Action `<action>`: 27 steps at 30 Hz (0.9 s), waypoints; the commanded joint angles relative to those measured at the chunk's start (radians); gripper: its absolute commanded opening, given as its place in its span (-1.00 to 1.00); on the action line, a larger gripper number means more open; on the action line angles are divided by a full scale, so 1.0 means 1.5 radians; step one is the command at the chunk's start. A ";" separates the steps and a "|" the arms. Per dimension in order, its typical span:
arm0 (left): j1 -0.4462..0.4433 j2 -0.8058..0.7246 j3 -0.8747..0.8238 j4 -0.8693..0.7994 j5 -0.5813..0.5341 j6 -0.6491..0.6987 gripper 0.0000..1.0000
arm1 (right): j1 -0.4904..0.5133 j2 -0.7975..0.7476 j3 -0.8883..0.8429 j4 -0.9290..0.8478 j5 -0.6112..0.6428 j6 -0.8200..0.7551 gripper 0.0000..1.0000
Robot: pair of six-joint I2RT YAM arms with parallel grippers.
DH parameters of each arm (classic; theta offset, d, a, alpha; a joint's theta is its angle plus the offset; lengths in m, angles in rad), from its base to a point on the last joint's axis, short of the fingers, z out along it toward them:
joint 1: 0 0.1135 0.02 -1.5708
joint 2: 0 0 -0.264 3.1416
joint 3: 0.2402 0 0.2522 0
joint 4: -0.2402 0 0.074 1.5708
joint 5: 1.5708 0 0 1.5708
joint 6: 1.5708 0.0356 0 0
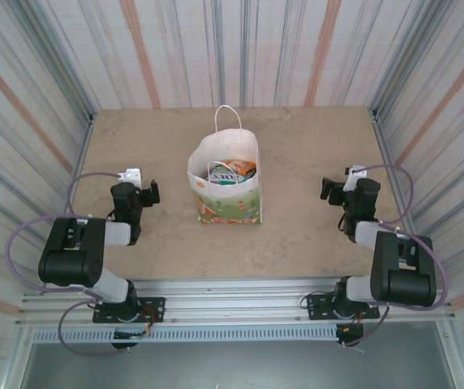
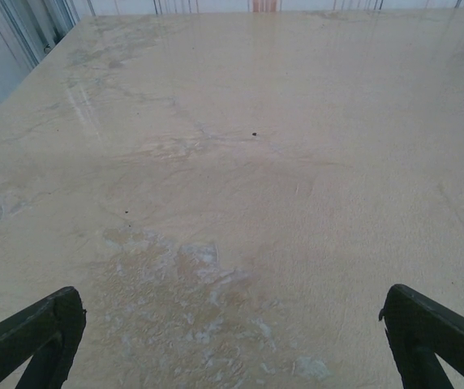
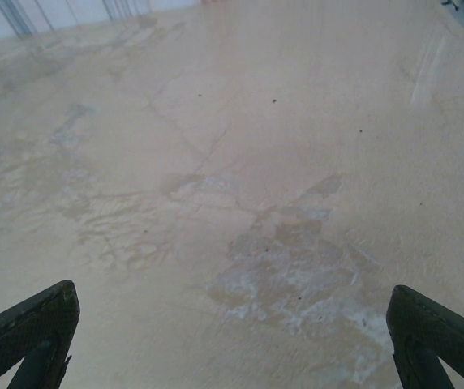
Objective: Place the snacks into the paper bag
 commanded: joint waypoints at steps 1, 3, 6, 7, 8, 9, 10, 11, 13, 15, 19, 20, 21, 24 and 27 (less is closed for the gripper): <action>-0.003 -0.007 0.007 -0.001 -0.019 0.013 0.97 | 0.026 0.035 -0.025 0.131 -0.004 0.014 0.98; -0.003 -0.007 0.007 -0.001 -0.020 0.013 0.97 | 0.042 0.099 -0.014 0.166 -0.012 -0.010 0.98; -0.003 -0.008 0.007 -0.001 -0.019 0.012 0.97 | 0.057 0.105 -0.006 0.145 -0.002 -0.029 0.98; -0.002 -0.007 0.008 -0.002 -0.019 0.013 0.97 | 0.059 0.122 -0.019 0.188 -0.019 -0.036 0.98; -0.003 -0.007 0.007 0.000 -0.019 0.013 0.97 | 0.060 0.134 -0.027 0.234 -0.016 -0.035 0.98; -0.003 -0.008 0.008 -0.002 -0.018 0.013 0.97 | 0.055 0.121 -0.013 0.196 -0.025 -0.036 0.98; -0.003 -0.007 0.008 -0.001 -0.019 0.012 0.97 | 0.047 0.116 0.006 0.136 -0.045 -0.034 0.98; -0.003 -0.007 0.009 -0.001 -0.018 0.012 0.97 | 0.034 0.129 0.008 0.155 -0.060 -0.020 0.98; -0.003 -0.007 0.009 -0.002 -0.019 0.012 0.97 | 0.026 0.123 0.015 0.133 -0.060 -0.008 0.98; -0.003 -0.007 0.008 -0.001 -0.019 0.013 0.97 | 0.033 0.128 0.014 0.144 -0.042 -0.009 0.98; -0.003 -0.007 0.008 -0.002 -0.019 0.012 0.97 | 0.042 0.128 0.030 0.109 0.037 0.011 0.98; -0.003 -0.007 0.009 -0.002 -0.018 0.012 0.97 | 0.042 0.128 0.029 0.114 0.037 0.011 0.98; -0.003 -0.007 0.008 -0.002 -0.019 0.012 0.97 | 0.042 0.128 0.030 0.112 0.037 0.011 0.98; -0.003 -0.007 0.008 -0.002 -0.019 0.013 0.97 | 0.042 0.128 0.029 0.113 0.036 0.010 0.98; -0.003 0.001 0.016 -0.009 -0.010 0.017 0.97 | 0.042 0.129 0.030 0.111 0.037 0.010 0.98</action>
